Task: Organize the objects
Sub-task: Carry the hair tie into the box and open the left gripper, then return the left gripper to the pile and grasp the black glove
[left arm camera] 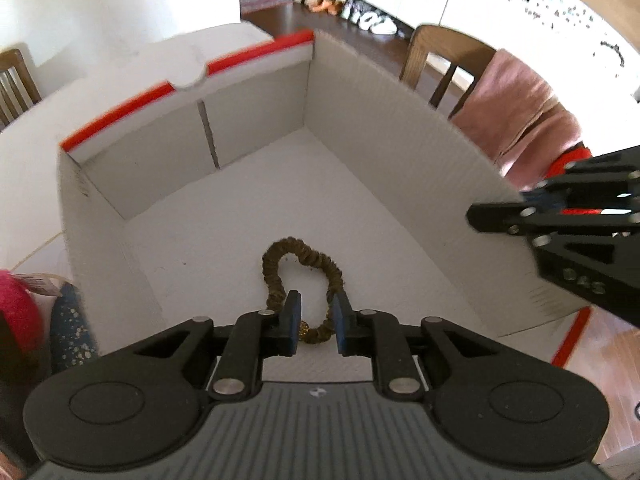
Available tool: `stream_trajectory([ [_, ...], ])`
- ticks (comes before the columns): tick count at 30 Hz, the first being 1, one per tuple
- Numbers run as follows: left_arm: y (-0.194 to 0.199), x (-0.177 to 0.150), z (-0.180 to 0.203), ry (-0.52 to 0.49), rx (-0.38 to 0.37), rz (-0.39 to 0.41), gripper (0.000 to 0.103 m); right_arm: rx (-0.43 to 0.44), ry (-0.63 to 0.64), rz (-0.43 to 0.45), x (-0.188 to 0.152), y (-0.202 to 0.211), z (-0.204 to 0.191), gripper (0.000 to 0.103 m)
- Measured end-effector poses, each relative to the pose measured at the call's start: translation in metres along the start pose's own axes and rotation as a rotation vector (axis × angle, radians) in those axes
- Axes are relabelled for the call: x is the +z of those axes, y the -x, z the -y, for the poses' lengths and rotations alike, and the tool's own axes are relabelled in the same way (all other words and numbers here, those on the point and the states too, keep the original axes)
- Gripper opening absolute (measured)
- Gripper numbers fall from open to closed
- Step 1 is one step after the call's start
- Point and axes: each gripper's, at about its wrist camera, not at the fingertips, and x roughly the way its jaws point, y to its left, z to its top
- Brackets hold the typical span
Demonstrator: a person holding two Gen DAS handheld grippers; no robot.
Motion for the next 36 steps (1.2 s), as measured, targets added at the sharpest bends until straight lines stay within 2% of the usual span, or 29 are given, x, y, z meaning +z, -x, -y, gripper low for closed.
stream_trajectory([
  [6,0.038,-0.008,-0.004,0.037,0.003,0.089,0.018,-0.002,0.006,0.0,0.0,0.0,0.0,0.003],
  [8,0.051,-0.013,-0.006,0.052,0.009,0.118,0.026,-0.003,0.008,0.0,-0.001,0.0,0.0,0.003],
  [12,0.075,-0.026,-0.014,0.077,0.026,0.172,0.062,-0.005,0.018,0.0,-0.002,0.0,-0.001,0.004],
  [13,0.08,-0.03,-0.017,0.082,0.031,0.183,0.065,-0.008,0.019,-0.001,-0.002,0.0,-0.001,0.004],
  [23,0.115,-0.073,-0.07,0.213,0.077,0.237,0.071,-0.028,0.018,-0.002,0.001,0.004,-0.005,0.003],
  [31,0.129,-0.102,-0.127,0.378,0.17,0.268,0.083,-0.049,0.02,0.001,0.005,0.004,-0.008,0.003],
  [36,0.124,-0.116,-0.155,0.45,0.23,0.266,0.087,-0.057,0.019,-0.002,0.006,0.003,-0.009,0.003],
])
